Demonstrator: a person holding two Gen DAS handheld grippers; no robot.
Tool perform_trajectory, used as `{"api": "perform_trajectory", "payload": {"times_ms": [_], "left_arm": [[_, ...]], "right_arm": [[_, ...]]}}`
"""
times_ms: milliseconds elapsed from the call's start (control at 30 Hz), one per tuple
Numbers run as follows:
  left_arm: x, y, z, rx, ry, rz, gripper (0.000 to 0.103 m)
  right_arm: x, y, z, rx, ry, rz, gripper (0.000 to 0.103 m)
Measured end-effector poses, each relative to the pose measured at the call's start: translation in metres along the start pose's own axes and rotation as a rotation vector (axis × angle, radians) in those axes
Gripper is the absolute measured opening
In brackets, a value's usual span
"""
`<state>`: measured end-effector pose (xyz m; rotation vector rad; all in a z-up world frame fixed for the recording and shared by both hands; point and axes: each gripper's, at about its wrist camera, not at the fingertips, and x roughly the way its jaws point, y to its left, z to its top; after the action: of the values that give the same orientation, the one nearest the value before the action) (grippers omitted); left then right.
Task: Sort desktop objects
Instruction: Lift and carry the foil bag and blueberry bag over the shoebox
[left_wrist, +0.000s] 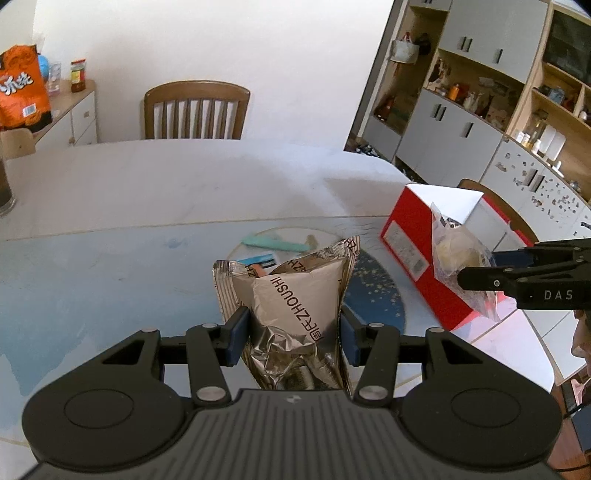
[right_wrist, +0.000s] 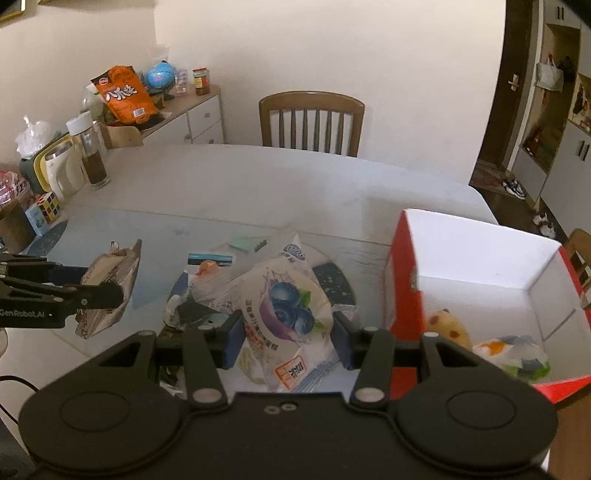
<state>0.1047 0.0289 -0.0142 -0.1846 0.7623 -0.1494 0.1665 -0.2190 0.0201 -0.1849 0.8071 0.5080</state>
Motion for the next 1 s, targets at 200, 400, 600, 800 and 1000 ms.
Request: {"api": "perform_trajectory", "payload": {"times_ms": [200, 400, 600, 800, 1000], "left_arm": [[-0.002, -0.019, 0.012, 0.029, -0.008, -0.015, 0.049], [-0.001, -0.043, 0.027, 0.057, -0.027, -0.028, 0.049], [0.009, -0.069, 0.039, 0.074, -0.047, -0.028, 0.049], [0.026, -0.097, 0.051, 0.080, -0.052, -0.025, 0.049], [0.046, -0.128, 0.060, 0.088, -0.048, -0.035, 0.049]], "right_arm": [[-0.014, -0.018, -0.001, 0.027, 0.019, 0.011, 0.049], [-0.025, -0.042, 0.004, 0.041, 0.008, 0.012, 0.049], [-0.031, -0.069, 0.010, 0.038, -0.007, 0.009, 0.049], [-0.032, -0.103, 0.015, 0.039, -0.004, -0.001, 0.049], [-0.031, -0.134, 0.015, 0.040, 0.005, -0.017, 0.049]]}}
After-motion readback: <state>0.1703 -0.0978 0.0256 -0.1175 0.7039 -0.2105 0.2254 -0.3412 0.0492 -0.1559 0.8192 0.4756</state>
